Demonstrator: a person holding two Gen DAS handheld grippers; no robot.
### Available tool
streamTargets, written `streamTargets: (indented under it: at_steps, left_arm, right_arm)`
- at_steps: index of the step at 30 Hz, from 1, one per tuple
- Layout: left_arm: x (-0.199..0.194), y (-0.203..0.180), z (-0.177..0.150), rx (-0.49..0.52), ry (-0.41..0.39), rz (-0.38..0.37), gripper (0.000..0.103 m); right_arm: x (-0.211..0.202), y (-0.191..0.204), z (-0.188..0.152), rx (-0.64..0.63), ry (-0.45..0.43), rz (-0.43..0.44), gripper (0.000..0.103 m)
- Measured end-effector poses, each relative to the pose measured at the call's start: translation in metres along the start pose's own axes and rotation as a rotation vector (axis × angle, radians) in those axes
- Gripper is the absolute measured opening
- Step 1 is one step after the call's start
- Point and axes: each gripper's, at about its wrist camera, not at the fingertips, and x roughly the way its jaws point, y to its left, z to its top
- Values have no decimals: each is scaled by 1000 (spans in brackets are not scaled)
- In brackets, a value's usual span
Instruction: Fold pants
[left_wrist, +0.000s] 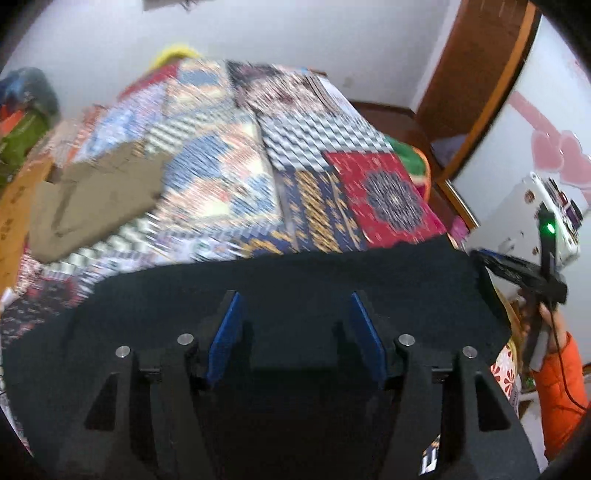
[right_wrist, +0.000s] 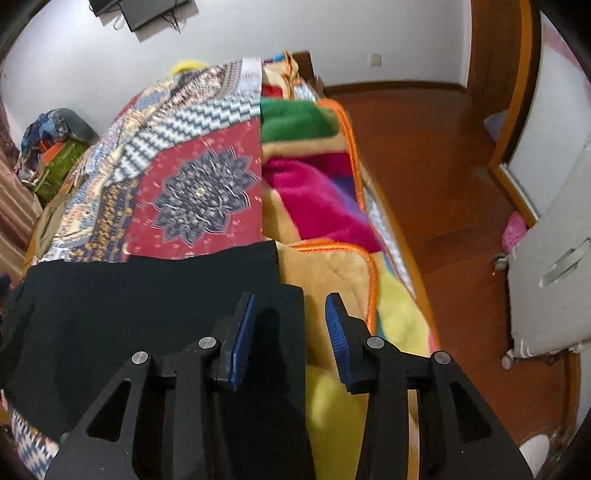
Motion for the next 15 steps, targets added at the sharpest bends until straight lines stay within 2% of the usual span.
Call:
streamTargets:
  at_steps: [3,7,10,13,15]
  left_arm:
    - [28,-16,-9,21,61,0,61]
    - [42,-26,-17,44,95,17,61]
    - [44,-25,-19,37,96,19,66]
    - [46,-21,-19,13,98,23,68]
    - [46,-19,-19,7,98,26,68]
  right_arm:
    - [15,-4,0,7,36,14,35]
    - [19,-10,-3,35,47,82,35]
    - [20,-12,-6,43,51,135,23]
    - [15,-7,-9,22,21,106,18]
    - [7,-4,-9,7,-7,79,11]
